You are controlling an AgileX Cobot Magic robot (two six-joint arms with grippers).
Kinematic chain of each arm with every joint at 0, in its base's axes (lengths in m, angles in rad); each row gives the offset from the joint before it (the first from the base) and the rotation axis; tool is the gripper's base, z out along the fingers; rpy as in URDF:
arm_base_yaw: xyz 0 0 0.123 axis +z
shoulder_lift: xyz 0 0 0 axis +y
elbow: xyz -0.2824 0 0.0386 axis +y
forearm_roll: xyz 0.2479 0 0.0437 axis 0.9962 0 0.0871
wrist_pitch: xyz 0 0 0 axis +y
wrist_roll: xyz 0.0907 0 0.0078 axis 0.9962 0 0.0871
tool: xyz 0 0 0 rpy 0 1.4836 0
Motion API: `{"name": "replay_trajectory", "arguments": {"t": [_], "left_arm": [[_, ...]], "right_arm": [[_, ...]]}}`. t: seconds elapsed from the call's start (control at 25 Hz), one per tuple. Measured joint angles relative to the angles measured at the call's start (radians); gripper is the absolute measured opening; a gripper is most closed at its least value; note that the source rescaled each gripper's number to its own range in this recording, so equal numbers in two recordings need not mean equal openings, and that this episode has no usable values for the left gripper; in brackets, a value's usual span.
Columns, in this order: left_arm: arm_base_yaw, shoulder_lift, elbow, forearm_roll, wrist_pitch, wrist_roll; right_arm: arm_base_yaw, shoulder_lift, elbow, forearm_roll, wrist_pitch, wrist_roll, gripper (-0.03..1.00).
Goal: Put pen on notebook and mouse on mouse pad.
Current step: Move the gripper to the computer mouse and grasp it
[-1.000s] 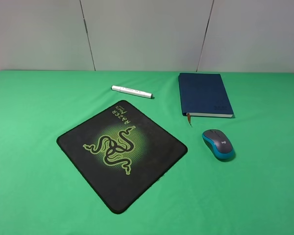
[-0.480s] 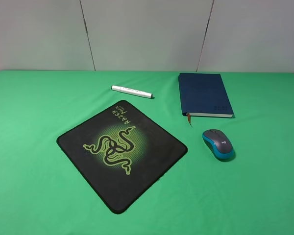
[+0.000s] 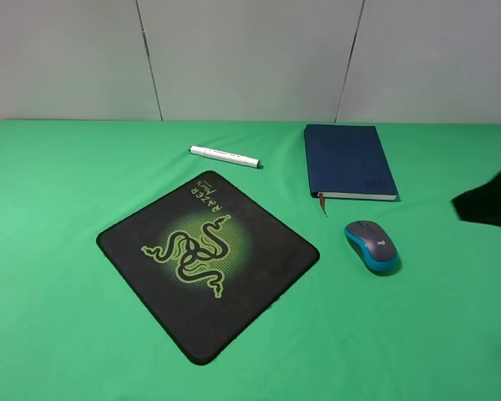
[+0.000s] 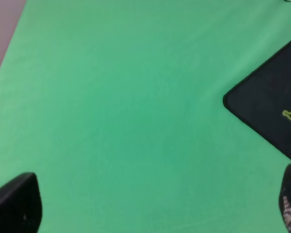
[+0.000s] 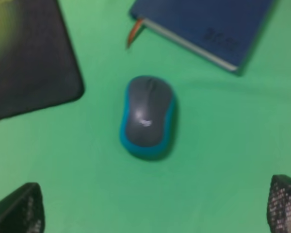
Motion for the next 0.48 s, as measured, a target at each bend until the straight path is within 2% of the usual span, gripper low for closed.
{"name": "replay_trajectory", "arguments": {"t": [0.2, 0.48], "left_arm": [[0.0, 0.0, 0.0, 0.0, 0.0, 0.0], [0.0, 0.0, 0.0, 0.0, 0.0, 0.0]], "right_arm": [[0.061, 0.169, -0.002, 0.0, -0.068, 0.0, 1.0], [0.06, 0.363, -0.003, 0.01, -0.171, 0.0, 1.0]]}}
